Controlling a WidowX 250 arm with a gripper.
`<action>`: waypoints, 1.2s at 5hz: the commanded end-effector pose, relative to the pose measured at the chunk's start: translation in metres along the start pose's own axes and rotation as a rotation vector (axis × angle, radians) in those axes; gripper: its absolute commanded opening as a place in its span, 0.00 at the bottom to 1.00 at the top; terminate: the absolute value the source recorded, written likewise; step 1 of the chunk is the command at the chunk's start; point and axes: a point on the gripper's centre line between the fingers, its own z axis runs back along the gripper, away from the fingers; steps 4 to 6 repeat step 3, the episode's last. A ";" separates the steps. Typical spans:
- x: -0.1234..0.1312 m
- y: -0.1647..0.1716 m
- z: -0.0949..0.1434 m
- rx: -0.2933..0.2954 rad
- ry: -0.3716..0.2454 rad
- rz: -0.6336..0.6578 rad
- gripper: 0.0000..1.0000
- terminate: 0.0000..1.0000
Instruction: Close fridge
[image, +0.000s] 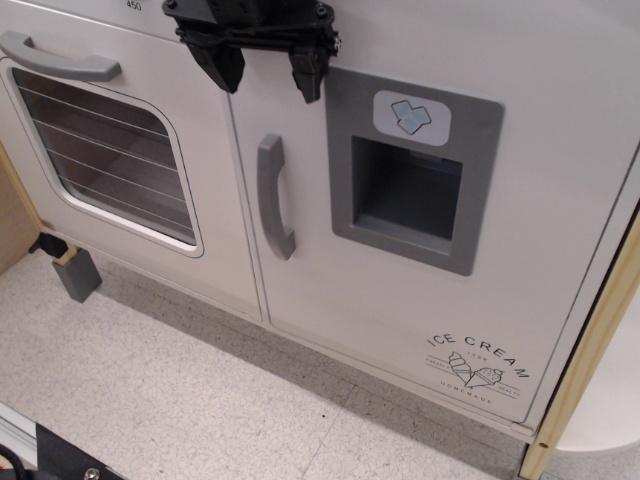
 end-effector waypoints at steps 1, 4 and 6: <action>0.017 0.003 0.005 0.037 -0.024 -0.026 1.00 0.00; 0.017 0.003 0.005 0.037 -0.024 -0.026 1.00 1.00; 0.017 0.003 0.005 0.037 -0.024 -0.026 1.00 1.00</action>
